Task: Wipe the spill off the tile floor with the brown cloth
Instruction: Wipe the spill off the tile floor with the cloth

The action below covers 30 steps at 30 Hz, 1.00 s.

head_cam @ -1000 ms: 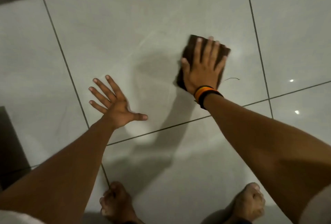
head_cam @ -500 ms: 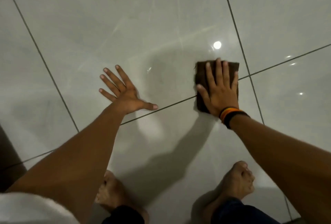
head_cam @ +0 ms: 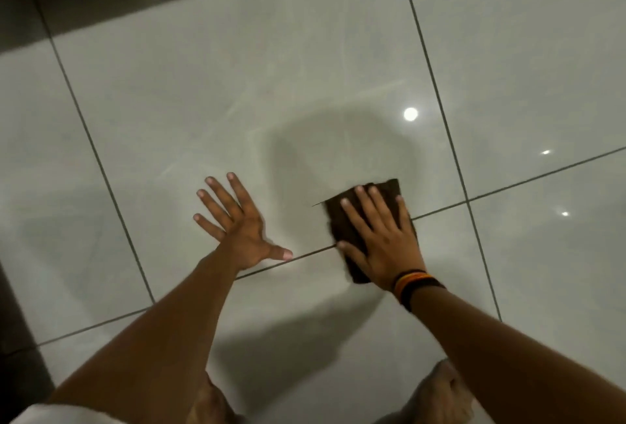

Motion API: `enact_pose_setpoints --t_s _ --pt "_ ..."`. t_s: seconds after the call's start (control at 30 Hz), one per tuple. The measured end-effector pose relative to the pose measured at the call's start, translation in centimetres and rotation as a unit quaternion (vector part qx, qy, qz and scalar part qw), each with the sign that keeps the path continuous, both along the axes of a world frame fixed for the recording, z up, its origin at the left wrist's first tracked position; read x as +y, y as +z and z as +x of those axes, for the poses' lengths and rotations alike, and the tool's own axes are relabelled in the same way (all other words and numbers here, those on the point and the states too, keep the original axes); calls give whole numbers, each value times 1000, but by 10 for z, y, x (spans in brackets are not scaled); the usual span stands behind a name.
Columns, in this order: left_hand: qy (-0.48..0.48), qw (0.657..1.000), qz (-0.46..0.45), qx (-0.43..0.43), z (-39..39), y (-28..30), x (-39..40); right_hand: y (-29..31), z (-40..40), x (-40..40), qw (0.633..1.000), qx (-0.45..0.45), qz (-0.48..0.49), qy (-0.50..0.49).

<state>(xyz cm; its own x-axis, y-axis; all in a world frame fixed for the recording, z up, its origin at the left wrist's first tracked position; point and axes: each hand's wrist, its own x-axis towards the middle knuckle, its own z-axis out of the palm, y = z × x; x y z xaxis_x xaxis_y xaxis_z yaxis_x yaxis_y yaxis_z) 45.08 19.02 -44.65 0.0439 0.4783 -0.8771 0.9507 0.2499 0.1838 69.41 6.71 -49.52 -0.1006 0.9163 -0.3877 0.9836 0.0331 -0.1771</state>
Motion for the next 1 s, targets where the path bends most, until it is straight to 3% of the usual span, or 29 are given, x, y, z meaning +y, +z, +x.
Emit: enact_pose_setpoints --t_s 0.1,0.2,0.27,0.33,0.47,0.53,0.67,0.77,0.87,1.0 --pt "-8 1000 -10 -10 -3 -5 -1 -4 23 55 993 -30 3 -110" --pt "-16 1000 -1 -12 -7 -8 -2 -10 -6 148 966 -49 42 -251" --pt "-17 1000 2 -15 -9 -12 -5 -14 -42 203 964 -43 43 -260" --pt "-18 1000 11 -11 -10 -17 -7 -16 -82 232 979 -39 53 -192" --pt "-37 999 14 17 -13 -21 -7 -13 -118 186 999 3 44 -24" --pt "-43 999 11 8 -15 -22 -8 -11 -106 134 999 25 27 6" --pt "-38 999 22 15 -13 -21 -10 6 -80 42 991 4 -29 -128" --pt "-30 998 32 38 -10 -18 -8 26 -93 13 945 11 -76 -317" --pt "-14 994 104 43 -7 -12 -23 47 -107 8 857 56 -85 -505" --pt "169 953 251 -28 8 16 -85 61 -95 -6 801 60 -138 -580"
